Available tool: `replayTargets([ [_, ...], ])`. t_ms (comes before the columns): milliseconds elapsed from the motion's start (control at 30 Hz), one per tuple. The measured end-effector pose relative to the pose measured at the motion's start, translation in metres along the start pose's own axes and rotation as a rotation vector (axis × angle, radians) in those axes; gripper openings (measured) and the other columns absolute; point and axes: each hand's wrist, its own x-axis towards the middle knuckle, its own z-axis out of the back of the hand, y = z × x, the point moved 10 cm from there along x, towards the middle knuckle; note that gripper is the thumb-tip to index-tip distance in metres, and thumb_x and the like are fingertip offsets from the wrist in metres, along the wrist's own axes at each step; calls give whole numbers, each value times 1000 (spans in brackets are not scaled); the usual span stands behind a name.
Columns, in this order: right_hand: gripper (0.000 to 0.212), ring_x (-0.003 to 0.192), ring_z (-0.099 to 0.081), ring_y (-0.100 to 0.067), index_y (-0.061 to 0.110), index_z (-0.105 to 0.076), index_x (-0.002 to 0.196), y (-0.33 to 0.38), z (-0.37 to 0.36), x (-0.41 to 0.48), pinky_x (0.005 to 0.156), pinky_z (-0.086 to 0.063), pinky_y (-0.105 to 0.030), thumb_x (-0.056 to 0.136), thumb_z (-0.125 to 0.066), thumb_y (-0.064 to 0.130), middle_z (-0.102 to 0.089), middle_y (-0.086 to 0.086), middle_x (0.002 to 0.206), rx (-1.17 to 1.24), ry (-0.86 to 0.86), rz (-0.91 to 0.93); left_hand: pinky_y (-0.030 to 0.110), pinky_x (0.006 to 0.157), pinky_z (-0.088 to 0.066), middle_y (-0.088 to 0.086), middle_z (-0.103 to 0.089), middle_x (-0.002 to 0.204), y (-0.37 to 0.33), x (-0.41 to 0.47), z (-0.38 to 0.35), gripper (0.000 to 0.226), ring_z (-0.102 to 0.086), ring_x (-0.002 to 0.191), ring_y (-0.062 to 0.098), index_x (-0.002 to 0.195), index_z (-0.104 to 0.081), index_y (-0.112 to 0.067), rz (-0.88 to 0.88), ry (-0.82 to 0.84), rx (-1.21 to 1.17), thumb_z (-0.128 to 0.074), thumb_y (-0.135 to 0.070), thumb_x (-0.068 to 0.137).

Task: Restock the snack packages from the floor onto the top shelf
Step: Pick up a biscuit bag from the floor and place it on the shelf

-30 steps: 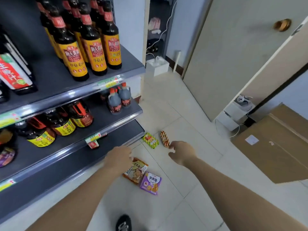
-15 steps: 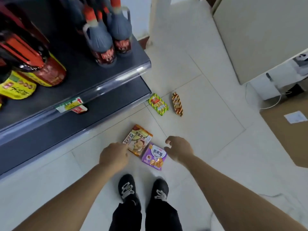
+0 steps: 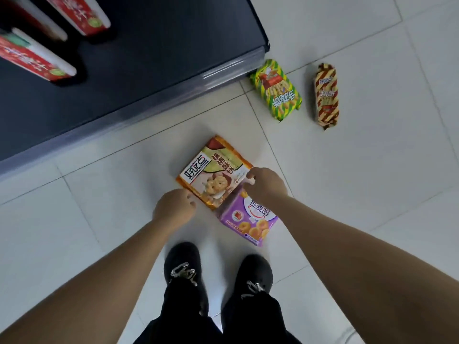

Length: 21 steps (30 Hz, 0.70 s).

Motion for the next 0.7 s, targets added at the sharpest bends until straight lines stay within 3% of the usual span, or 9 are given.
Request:
replayTargets([
  [133,45,126,-48,-26,20,-49,136,0,-31,52,96,-45,-37,92,-55,27,-49,-5,138,10,-8,10,36,95,-43,18,-55,133,7,36,-40,40,-52,122,34,129,-51,1,125,100,-162,-49,-24,97],
  [233,60,138,-35,-29,20,-30,147,1,-49,79,108,-38,-44,91,-52,20,-34,-7,151,26,26,3,39,101,-41,13,-52,136,12,52,-65,45,-48,124,32,137,-45,-9,251,149,-547,-54,-24,96],
  [300,63,132,-41,-33,17,-25,147,0,-62,90,107,-40,-50,90,-49,14,-40,-12,145,102,93,-39,35,92,-41,4,-58,127,14,60,-78,43,-52,116,25,134,-50,-17,308,177,-831,-59,-15,91],
  [400,50,112,-55,-34,16,-42,138,8,-66,89,96,-49,-48,88,-44,10,-56,-14,126,211,127,-61,39,91,-49,6,-61,127,18,67,-77,58,-58,113,26,131,-51,-19,321,171,-1061,-56,9,80],
  [500,39,109,-57,-30,18,-51,133,22,-47,66,88,-49,-36,95,-41,13,-61,-10,123,266,73,-25,39,86,-55,2,-61,122,22,49,-49,58,-59,111,25,130,-51,-20,288,83,-1142,-51,15,83],
  [567,35,102,-57,-24,21,-54,131,34,-31,42,80,-47,-31,98,-40,19,-63,-6,122,289,46,6,38,86,-54,1,-61,117,27,25,-29,49,-59,111,24,127,-52,-26,261,33,-1109,-53,6,89],
  [700,28,90,-56,-19,20,-63,118,64,15,-16,71,-40,-27,98,-45,29,-67,-2,110,258,-71,56,50,97,-50,5,-64,120,36,-32,19,34,-60,112,28,116,-56,-34,242,-80,-1029,-57,-16,88],
])
